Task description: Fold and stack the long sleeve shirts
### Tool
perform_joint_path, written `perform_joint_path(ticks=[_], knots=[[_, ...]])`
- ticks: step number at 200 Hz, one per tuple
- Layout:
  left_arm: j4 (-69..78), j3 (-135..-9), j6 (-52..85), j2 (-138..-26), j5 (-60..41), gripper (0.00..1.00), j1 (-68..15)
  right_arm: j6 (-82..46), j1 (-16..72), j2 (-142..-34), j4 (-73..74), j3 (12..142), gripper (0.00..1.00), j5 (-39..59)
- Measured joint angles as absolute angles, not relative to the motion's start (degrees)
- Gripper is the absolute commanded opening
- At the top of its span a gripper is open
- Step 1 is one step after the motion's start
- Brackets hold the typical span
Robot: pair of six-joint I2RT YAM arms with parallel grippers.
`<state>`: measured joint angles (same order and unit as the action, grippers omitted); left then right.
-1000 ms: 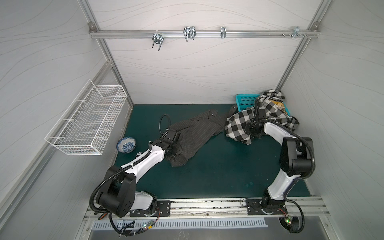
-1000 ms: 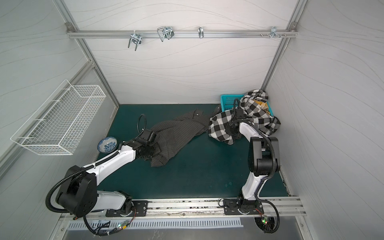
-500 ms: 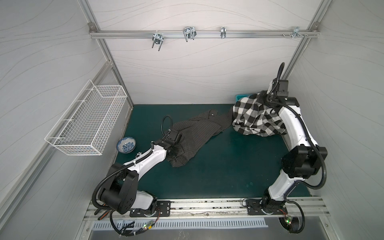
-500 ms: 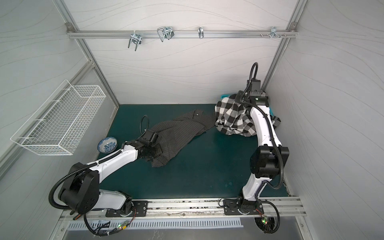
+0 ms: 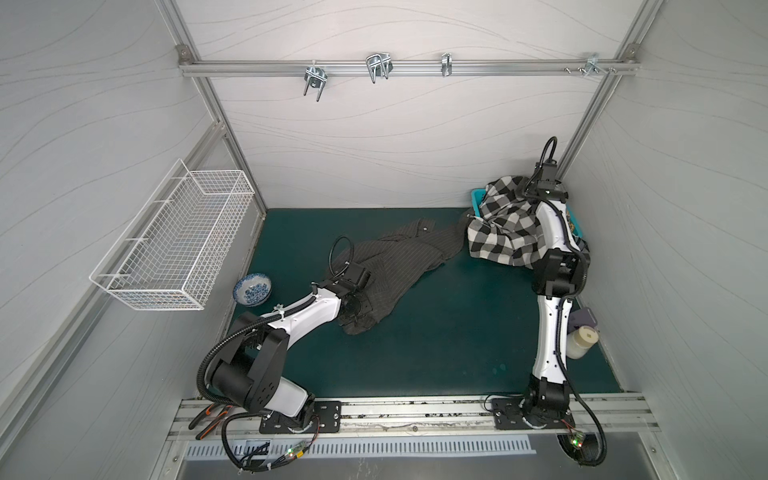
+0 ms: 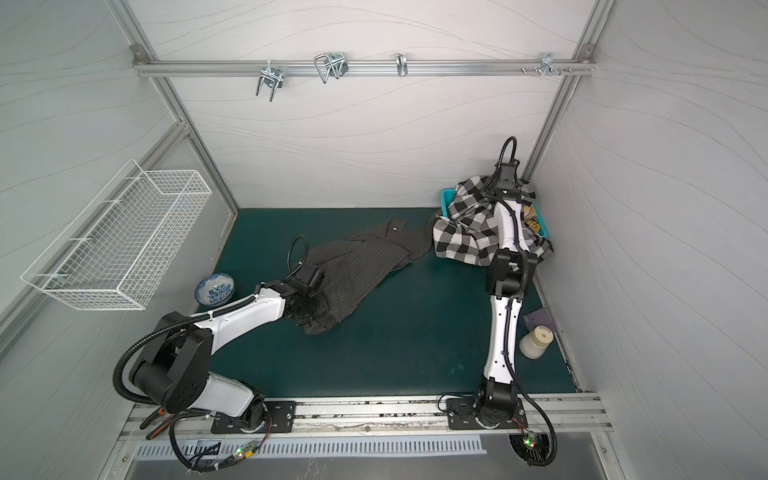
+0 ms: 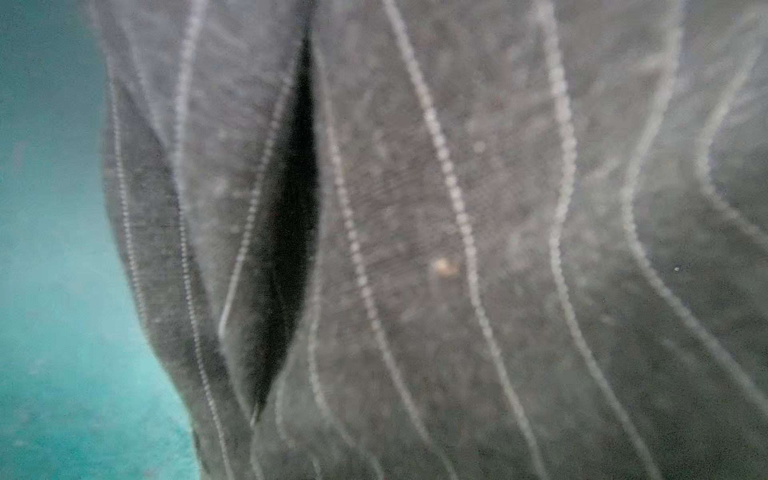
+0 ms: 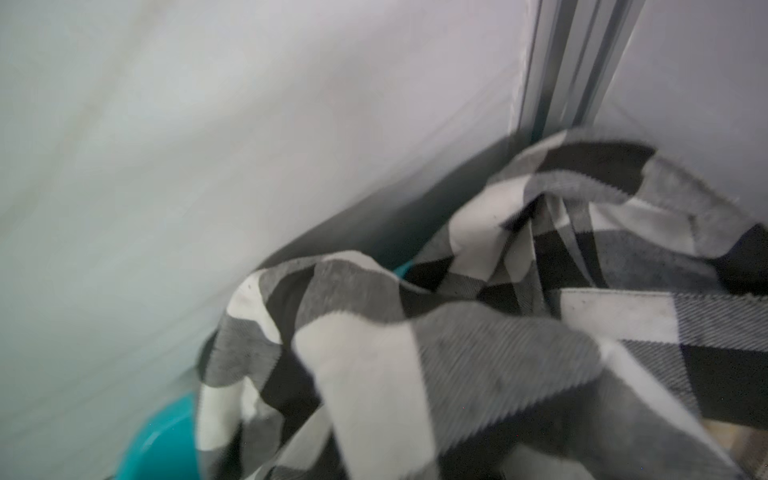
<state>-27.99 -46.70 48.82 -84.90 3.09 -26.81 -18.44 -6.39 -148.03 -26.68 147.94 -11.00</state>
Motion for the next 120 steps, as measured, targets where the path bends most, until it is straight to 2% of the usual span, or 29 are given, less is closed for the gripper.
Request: perform_joint_path(ticks=[5,16,42,75,109,116,120], knots=[[-27.9,-46.7,48.8,-85.1,3.1,0.0,-26.9,-18.4,-6.4,-148.0,-27.1,147.2,0.92,-11.0],[-28.0,-46.8,48.9,-85.4,3.0,0.0,-27.1,-18.4,-6.5,-147.3,-27.5,145.4,0.99,-11.1],[-28.6,-47.9,48.8,-85.3,2.6,0.0,-27.1,-18.2,-6.3,-139.7,-28.7,134.7,0.99,-9.3],[-28.7,-49.5,48.7,-83.8,0.2,0.0,-27.2,-18.1,-4.0,-122.7,-34.8,126.0,0.99,-7.6],[-30.1,-49.7,48.9,-77.8,-2.0,0.0,-31.9,-19.6,7.9,-100.8,-43.2,121.1,0.99,-9.3],[-30.1,-49.7,49.1,-76.4,-2.6,0.12,-33.2,-21.5,12.3,-95.8,-45.3,118.2,0.99,-11.0],[-30.1,-49.8,49.2,-75.7,-3.3,0.23,-34.1,-22.4,15.0,-93.1,-46.1,116.3,0.99,-11.9]])
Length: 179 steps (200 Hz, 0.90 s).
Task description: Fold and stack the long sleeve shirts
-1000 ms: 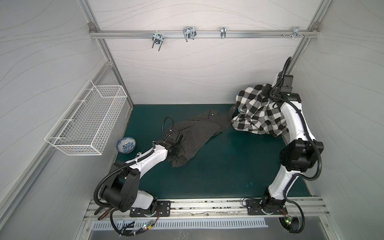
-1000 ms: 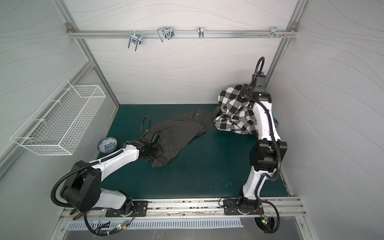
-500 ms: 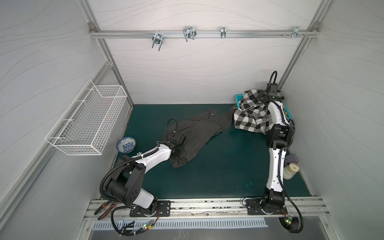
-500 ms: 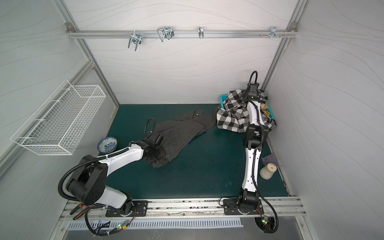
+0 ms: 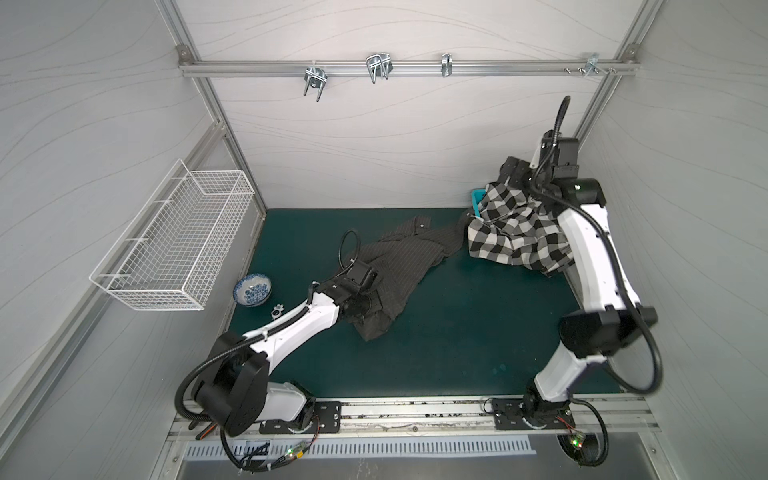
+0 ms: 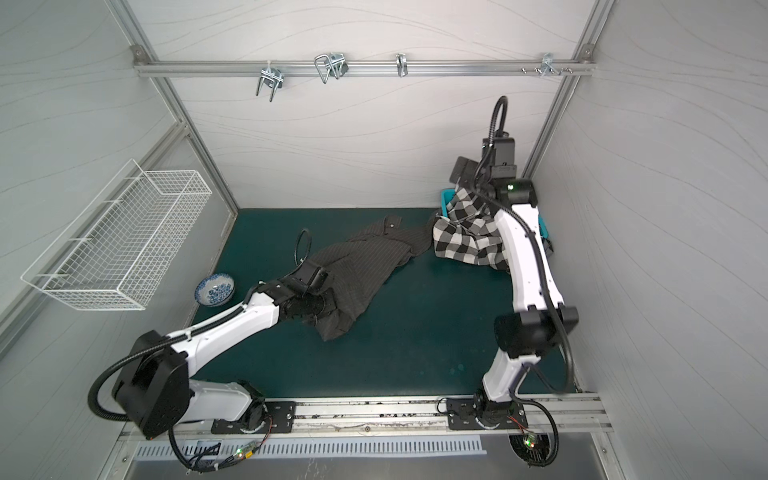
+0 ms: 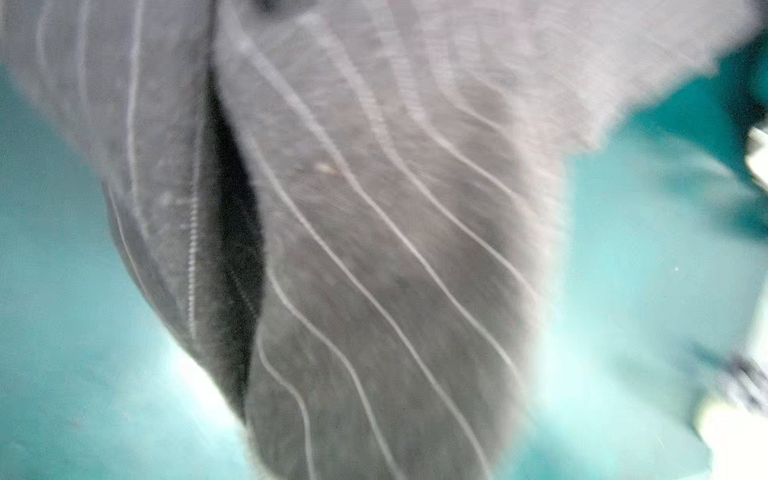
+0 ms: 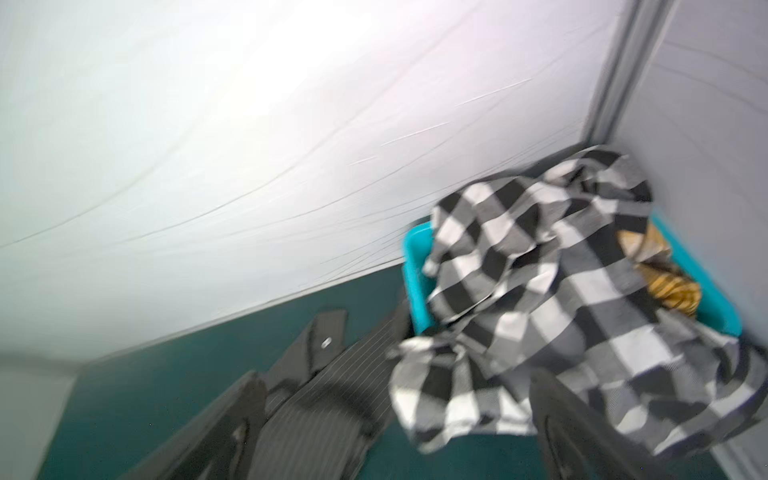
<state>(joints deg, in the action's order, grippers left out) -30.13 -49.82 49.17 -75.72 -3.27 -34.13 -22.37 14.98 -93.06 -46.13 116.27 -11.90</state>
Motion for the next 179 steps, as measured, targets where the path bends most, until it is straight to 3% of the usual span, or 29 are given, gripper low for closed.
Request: perform_joint_path(ticks=[9,16,29,41,57,78,99,131,143,152,172,179], knots=[[-30.2,-50.4,49.3,-74.6,-4.7,0.48,-36.1,-24.5,21.1,-87.6,-48.2,111.0,0.99,-12.8],[-30.6,-51.4,49.2,-74.3,-5.7,0.59,-37.1,-26.2,26.1,-83.3,-48.7,105.3,0.99,-13.7],[-31.1,-53.4,48.9,-74.0,-7.1,0.73,-38.6,-29.5,34.8,-75.5,-48.1,92.1,0.99,-15.9],[-32.6,-54.8,48.2,-72.5,-6.8,0.8,-38.4,-32.6,41.2,-69.5,-47.1,78.2,0.99,-14.9],[-35.3,-55.6,48.2,-68.1,-5.9,0.81,-35.0,-36.7,45.0,-66.0,-47.5,65.7,0.95,-10.9],[-38.9,-55.1,48.2,-61.9,-6.1,0.81,-25.8,-40.8,50.4,-67.9,-47.5,59.2,0.98,-8.4],[-40.5,-51.3,48.0,-57.2,-7.1,0.79,-16.6,-42.7,59.0,-74.7,-46.0,60.8,0.99,-7.2],[-43.7,-45.6,47.0,-56.5,-9.3,0.8,-13.0,-43.5,62.3,-89.7,-39.5,67.9,0.92,-2.9],[-43.6,-44.2,46.8,-56.6,-9.9,0.81,-12.8,-43.0,62.6,-94.9,-38.3,71.0,0.8,-2.2],[-43.5,-43.4,46.7,-56.8,-10.1,0.81,-12.7,-42.4,62.6,-98.2,-37.4,73.2,0.64,-1.5],[-42.3,-42.7,46.5,-58.7,-10.4,0.8,-12.6,-40.8,62.7,-103.6,-36.6,77.8,0.1,-0.4],[-41.7,-42.7,46.4,-59.7,-10.6,0.8,-12.4,-40.4,62.7,-104.4,-37.1,79.1,0.0,-0.5]])
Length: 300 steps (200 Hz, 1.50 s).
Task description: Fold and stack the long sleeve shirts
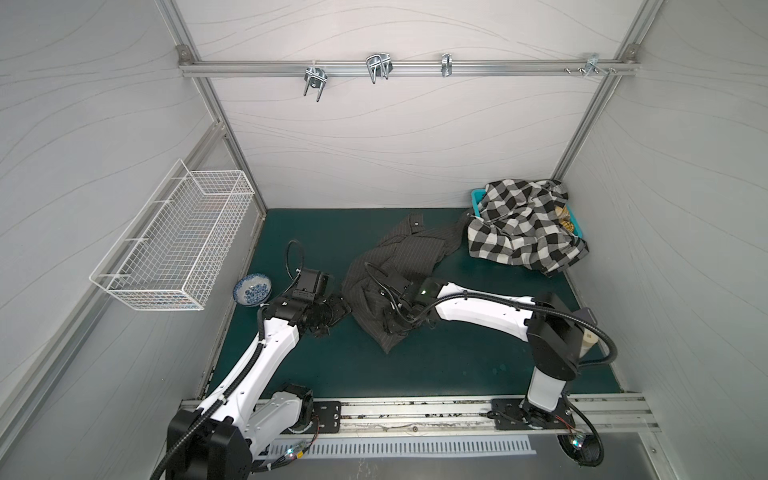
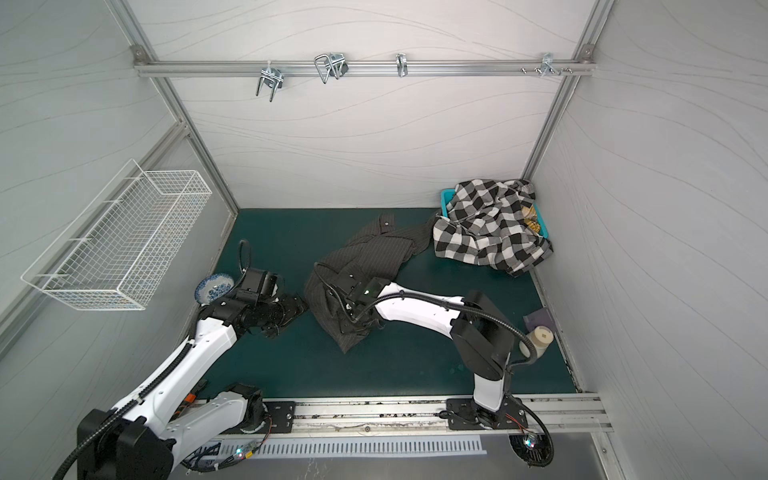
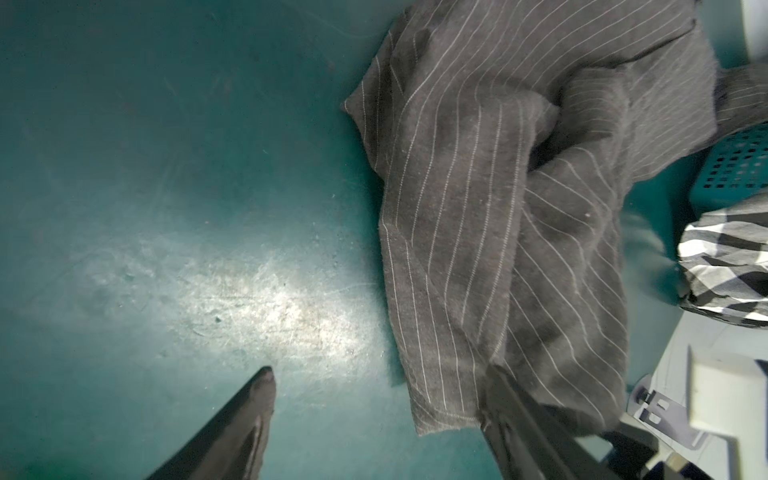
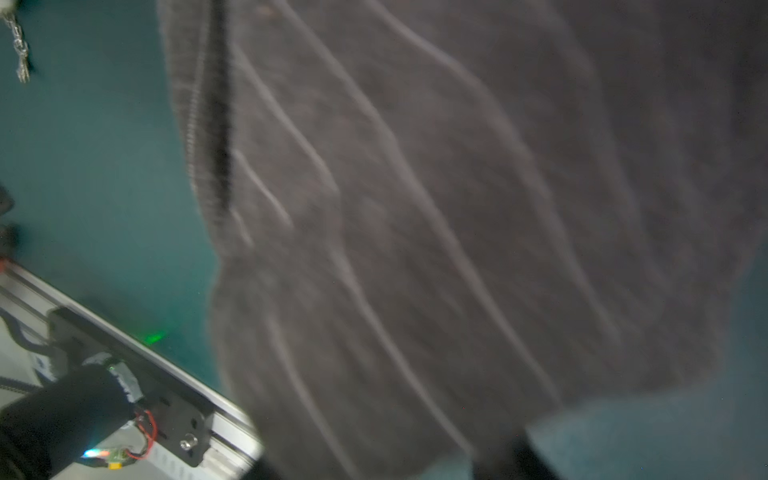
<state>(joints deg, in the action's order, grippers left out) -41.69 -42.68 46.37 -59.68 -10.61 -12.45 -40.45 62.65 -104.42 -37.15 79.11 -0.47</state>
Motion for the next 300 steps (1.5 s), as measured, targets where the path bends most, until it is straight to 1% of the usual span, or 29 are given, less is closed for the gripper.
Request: perform_joint_path(ticks=[19,41,55,68,84,108,121,125,131,138,141,142,143,144,151,156,157,158,162,165,178,203,227,243,256,266,282,294,300], knots=[[-39.9,-42.7,45.9,-62.5,-11.4,0.8,-12.1,-39.6,62.0,-103.7,-39.1,81.1,0.0,-1.5],[-38.6,-43.0,45.6,-64.4,-12.3,0.8,-12.0,-38.9,58.6,-96.5,-42.1,79.5,0.0,-2.7],[-38.4,-44.0,45.5,-65.1,-12.7,0.8,-12.0,-38.0,53.8,-88.7,-44.1,77.3,0.0,-2.9],[-38.2,-45.4,45.4,-65.7,-12.9,0.8,-12.0,-36.9,47.7,-80.1,-45.8,75.2,0.0,-2.7],[-37.6,-47.5,45.0,-66.9,-12.9,0.8,-12.1,-35.5,40.4,-71.9,-48.0,72.9,0.0,-2.5],[-36.5,-50.0,44.5,-69.6,-12.2,0.82,-14.0,-32.8,33.1,-66.3,-51.3,68.1,0.01,-0.9],[-35.6,-50.9,44.3,-71.7,-11.2,0.83,-17.3,-31.8,29.9,-65.8,-52.4,65.0,0.04,0.7],[-35.0,-51.0,44.3,-72.5,-11.1,0.83,-18.7,-31.5,28.9,-66.3,-52.7,63.9,0.06,1.1],[-34.0,-51.1,44.4,-73.8,-10.9,0.83,-20.9,-31.2,27.9,-67.1,-52.9,62.5,0.14,1.5],[-33.0,-51.1,44.7,-75.3,-10.9,0.83,-22.8,-31.0,27.0,-68.0,-53.3,61.3,0.28,1.7],[-32.4,-51.1,44.8,-76.1,-11.0,0.83,-23.7,-30.5,26.7,-68.4,-53.5,60.8,0.35,1.7],[-32.3,-51.1,44.8,-76.3,-11.0,0.83,-23.9,-30.7,26.6,-68.6,-53.6,60.6,0.39,1.7],[-32.1,-51.1,45.0,-76.7,-11.0,0.83,-24.1,-30.7,26.5,-68.7,-53.7,60.5,0.42,1.6],[-31.8,-51.1,45.0,-77.0,-11.0,0.83,-24.3,-30.5,26.5,-68.9,-53.8,60.3,0.42,1.6],[-30.4,-51.0,45.5,-79.0,-11.5,0.83,-25.8,-30.1,26.2,-69.5,-54.3,59.7,0.52,1.5],[-29.5,-51.0,45.9,-80.2,-11.7,0.83,-26.4,-30.1,26.2,-69.8,-54.6,59.3,0.56,1.4],[-29.4,-51.0,46.0,-80.5,-11.7,0.83,-26.4,-30.1,26.2,-69.9,-54.6,59.2,0.59,1.3],[-29.2,-51.0,46.1,-80.8,-11.7,0.83,-26.5,-30.0,26.2,-69.9,-54.7,59.2,0.59,1.3],[-28.5,-51.0,46.3,-81.8,-11.8,0.83,-26.7,-29.8,26.2,-70.0,-54.8,58.9,0.67,1.0],[-28.1,-51.1,46.5,-82.7,-11.8,0.83,-26.7,-30.0,26.2,-70.0,-55.0,58.7,0.71,0.9],[-27.5,-52.4,46.9,-86.6,-11.8,0.83,-26.6,-29.4,26.2,-70.0,-55.7,58.4,0.78,0.1],[-28.0,-61.5,46.5,-95.0,-11.6,0.81,-26.6,-28.9,25.9,-70.0,-56.1,58.4,0.79,-0.7],[-27.5,-74.0,44.8,-102.9,-11.6,0.73,-27.2,-28.9,25.4,-70.1,-56.0,58.4,0.81,-0.9],[-27.0,-80.6,43.9,-107.7,-11.9,0.68,-28.3,-29.0,25.2,-70.7,-56.0,58.5,0.9,-0.9],[-27.0,-84.5,43.3,-111.7,-12.4,0.6,-29.6,-29.6,25.2,-71.9,-56.1,58.4,0.95,-1.0],[-26.8,-85.7,43.4,-114.3,-13.0,0.51,-30.6,-30.3,25.2,-72.8,-56.1,58.3,0.97,-1.0],[-27.0,-85.7,44.0,-117.7,-14.6,0.32,-31.5,-30.9,25.2,-73.1,-56.0,57.1,0.97,-1.4],[-26.8,-85.1,45.1,-119.4,-16.0,0.13,-32.1,-31.2,25.3,-73.0,-56.0,55.4,0.95,-1.6],[-26.6,-84.6,45.4,-119.8,-16.9,0.04,-32.1,-31.2,25.3,-72.9,-56.0,54.5,0.91,-1.6]])
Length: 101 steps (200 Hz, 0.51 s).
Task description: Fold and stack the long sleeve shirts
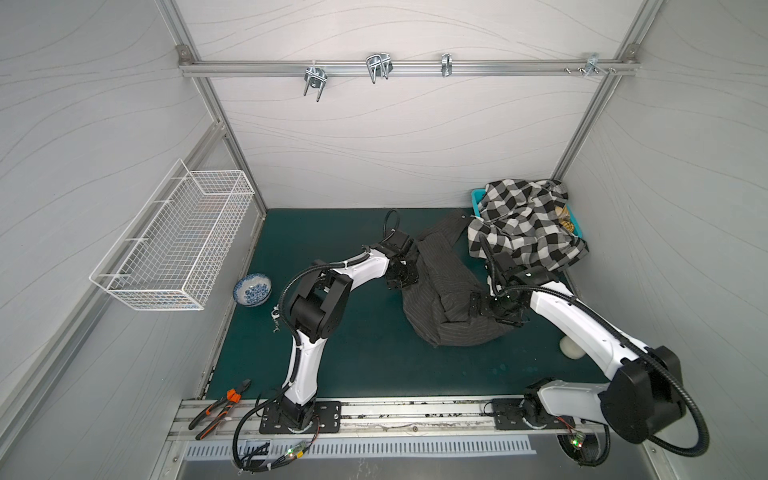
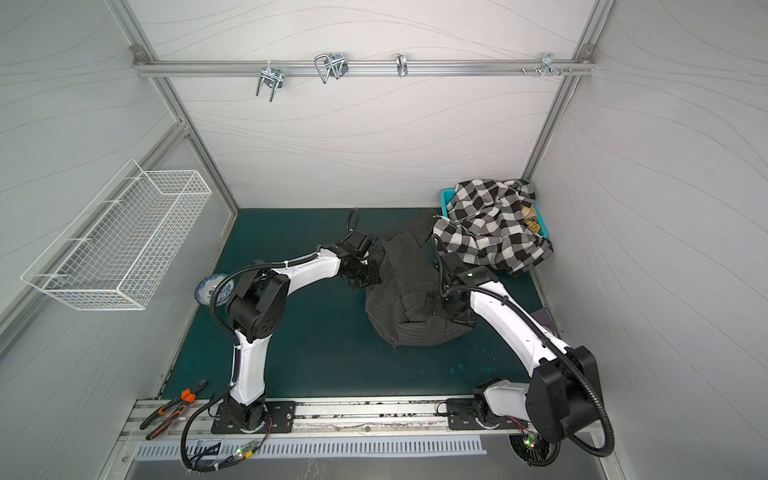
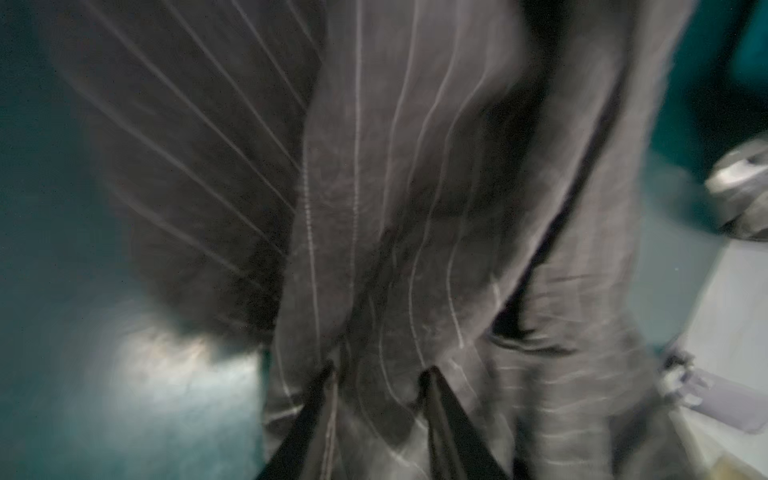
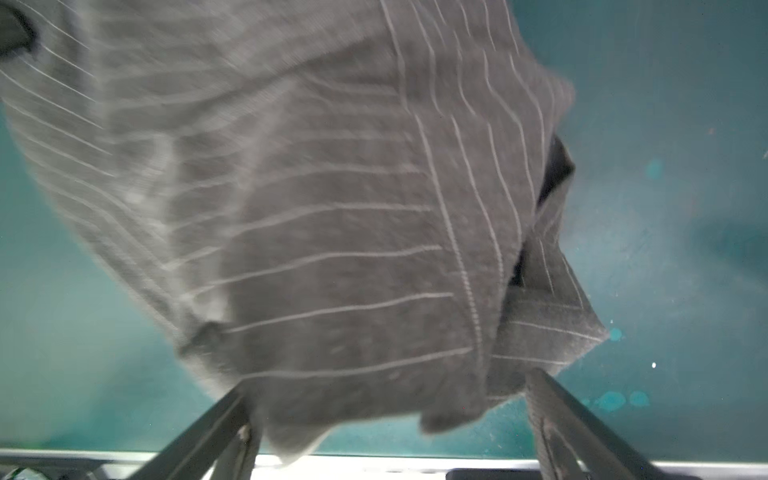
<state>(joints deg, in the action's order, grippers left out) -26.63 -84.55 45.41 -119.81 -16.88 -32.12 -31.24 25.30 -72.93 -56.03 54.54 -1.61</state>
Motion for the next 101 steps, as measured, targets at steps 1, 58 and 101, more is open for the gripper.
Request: perform_joint_path(ticks=[1,58,101], knots=[[-26.6,-84.6,45.4,-119.8,-16.9,0.03,-32.1,-31.3,25.3,-72.9,-56.0,54.3,0.9,-1.6],[-27.6,-80.2,46.8,-110.2,-15.9,0.0,-29.2,-31.7,26.3,-72.6,-56.0,53.2,0.0,-1.8],[-32.7,-77.0,47.2,-80.6,-10.4,0.0,-18.3,-29.2,31.7,-71.0,-55.9,70.9,0.0,-4.3]])
